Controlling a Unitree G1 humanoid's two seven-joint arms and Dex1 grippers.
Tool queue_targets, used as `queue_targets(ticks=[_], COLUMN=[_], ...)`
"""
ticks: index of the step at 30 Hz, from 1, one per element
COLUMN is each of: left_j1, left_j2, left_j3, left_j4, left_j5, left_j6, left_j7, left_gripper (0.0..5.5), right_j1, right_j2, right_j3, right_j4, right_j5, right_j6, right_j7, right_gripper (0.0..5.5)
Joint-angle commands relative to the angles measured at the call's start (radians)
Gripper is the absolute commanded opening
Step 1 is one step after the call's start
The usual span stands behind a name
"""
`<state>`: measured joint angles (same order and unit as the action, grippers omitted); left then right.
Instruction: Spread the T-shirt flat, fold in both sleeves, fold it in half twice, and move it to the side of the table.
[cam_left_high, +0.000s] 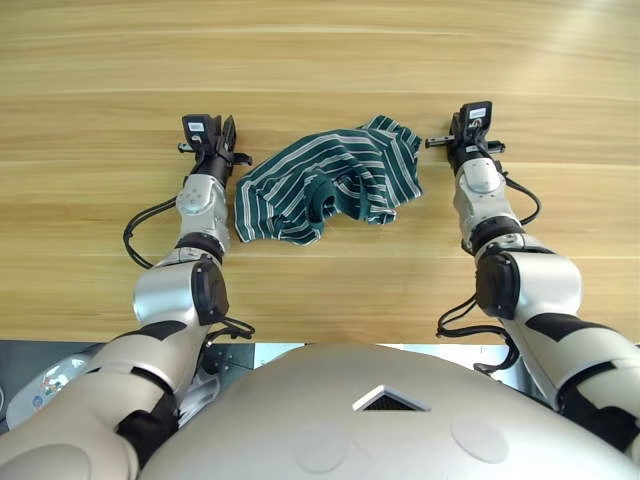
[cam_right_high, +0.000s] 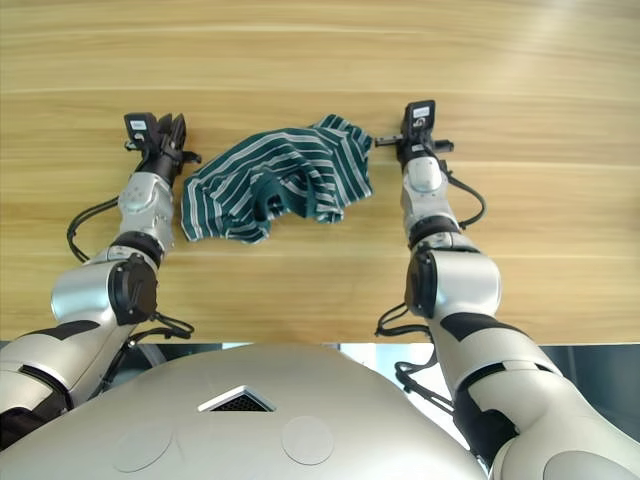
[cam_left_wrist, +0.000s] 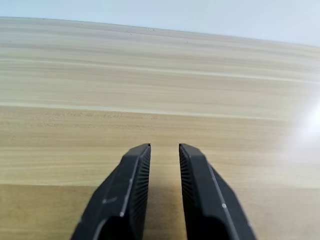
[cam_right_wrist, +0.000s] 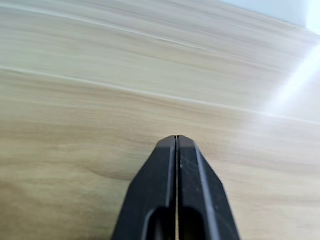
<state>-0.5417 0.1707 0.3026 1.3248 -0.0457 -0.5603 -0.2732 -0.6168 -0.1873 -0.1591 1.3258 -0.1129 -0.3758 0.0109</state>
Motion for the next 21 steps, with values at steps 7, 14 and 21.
queue_targets(ticks=[7, 14, 21], left_j1=[0.004, 0.003, 0.004], left_j2=[-0.009, -0.009, -0.008], left_j3=[-0.002, -0.004, -0.004], left_j4=[0.015, 0.015, 0.014], left_j5=[0.004, 0.007, 0.007], left_j6=[0.025, 0.023, 0.023], left_j7=[0.003, 0.007, 0.007], left_gripper=[1.07, 1.07, 1.07], right_j1=[0.040, 0.041, 0.042], right_j2=[0.000, -0.001, -0.001], right_j3=[0.006, 0.009, 0.014], right_j4=[0.031, 0.031, 0.030], right_j5=[-0.013, -0.014, -0.014], right_j6=[0.031, 0.029, 0.027], right_j7=[-0.002, -0.002, -0.003], right_gripper=[0.06, 0.06, 0.06])
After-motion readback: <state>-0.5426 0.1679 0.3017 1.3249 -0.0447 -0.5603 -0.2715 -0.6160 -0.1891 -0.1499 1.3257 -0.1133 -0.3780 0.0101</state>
